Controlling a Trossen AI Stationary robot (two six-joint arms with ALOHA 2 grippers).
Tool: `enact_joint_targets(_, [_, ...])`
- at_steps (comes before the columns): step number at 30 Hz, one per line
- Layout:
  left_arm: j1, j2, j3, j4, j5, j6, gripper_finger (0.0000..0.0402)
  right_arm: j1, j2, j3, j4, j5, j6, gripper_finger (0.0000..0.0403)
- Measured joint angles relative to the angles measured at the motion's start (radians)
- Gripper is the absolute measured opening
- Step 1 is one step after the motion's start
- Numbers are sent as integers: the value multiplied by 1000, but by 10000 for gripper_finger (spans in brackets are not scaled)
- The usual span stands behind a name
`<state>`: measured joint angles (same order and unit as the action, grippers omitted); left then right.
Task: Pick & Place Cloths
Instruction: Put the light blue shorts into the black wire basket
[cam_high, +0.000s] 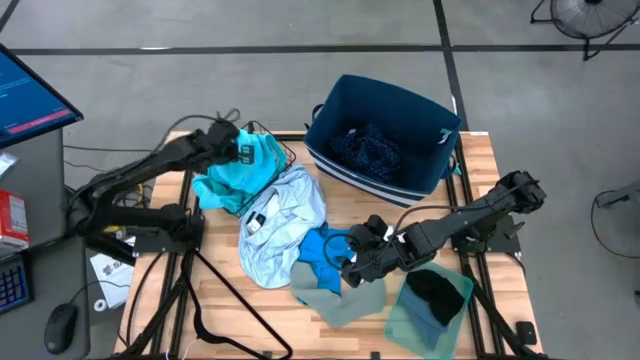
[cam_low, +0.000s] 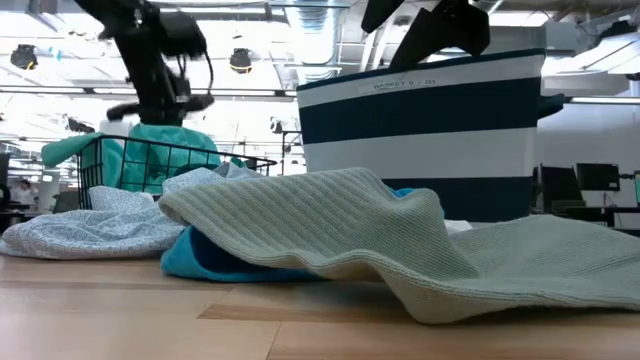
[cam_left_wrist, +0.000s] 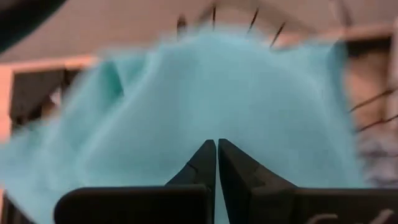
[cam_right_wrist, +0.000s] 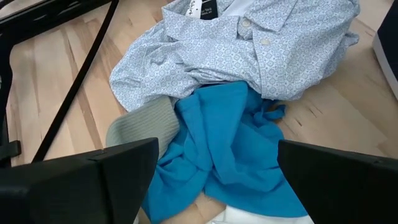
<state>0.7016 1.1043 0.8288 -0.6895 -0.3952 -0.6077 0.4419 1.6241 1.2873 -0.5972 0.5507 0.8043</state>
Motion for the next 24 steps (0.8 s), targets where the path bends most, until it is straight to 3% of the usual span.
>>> enact_joint_targets(9, [-16, 137, -206, 234, 117, -73, 1, -21, 0, 0, -12, 0, -1, 322])
enact_joint_targets(15, [-12, 224, -279, 463, 295, -130, 1, -39, 0, 0, -8, -4, -24, 322])
enact_joint_targets(20, [24, 326, -284, 488, 398, -129, 1, -47, 0, 0, -8, -7, -26, 322])
enact_joint_targets(24, [64, 334, -282, 494, 456, -99, 1, -46, 0, 0, -7, -7, -27, 322])
